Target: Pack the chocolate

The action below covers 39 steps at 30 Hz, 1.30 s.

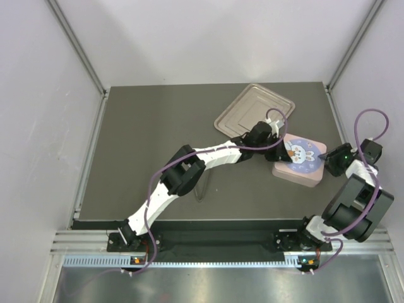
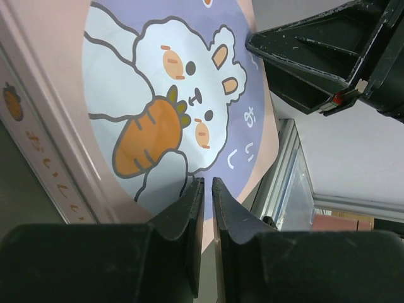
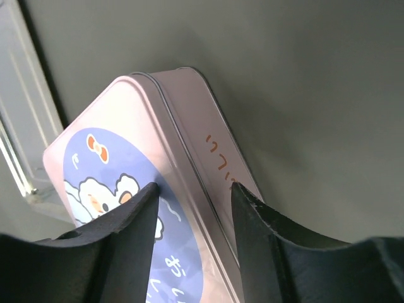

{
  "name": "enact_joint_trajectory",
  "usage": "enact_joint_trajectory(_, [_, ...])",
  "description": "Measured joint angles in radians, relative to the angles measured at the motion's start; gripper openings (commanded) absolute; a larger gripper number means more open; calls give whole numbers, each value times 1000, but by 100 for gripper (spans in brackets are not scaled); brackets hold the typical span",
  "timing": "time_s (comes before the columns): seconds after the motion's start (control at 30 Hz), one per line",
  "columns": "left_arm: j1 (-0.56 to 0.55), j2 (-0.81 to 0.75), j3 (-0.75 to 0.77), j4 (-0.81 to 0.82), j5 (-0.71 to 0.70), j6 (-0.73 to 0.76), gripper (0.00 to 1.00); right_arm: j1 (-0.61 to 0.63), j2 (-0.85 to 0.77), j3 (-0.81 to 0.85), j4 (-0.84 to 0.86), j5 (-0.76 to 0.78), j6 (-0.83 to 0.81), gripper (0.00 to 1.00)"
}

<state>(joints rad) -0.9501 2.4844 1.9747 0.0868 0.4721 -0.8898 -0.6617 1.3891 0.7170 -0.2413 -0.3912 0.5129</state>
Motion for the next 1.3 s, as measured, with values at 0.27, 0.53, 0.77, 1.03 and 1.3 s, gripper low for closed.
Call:
enact_joint_trajectory(0.27, [2, 1, 0, -1, -8, 10, 17, 5, -47, 79, -192, 151, -47, 45])
enact_joint_trajectory(0.53, [2, 1, 0, -3, -20, 17, 17, 37, -109, 196, -331, 250, -87, 18])
enact_joint_trajectory(0.77, [2, 1, 0, -3, -24, 23, 18, 160, -148, 209, -390, 285, -110, 1])
enact_joint_trajectory(1.03, [3, 1, -3, -4, -27, 36, 18, 159, -184, 43, -360, 313, -99, 0])
enact_joint_trajectory(1.3, [3, -6, -18, 5, -33, 23, 17, 159, -180, 112, -381, 303, -110, 3])
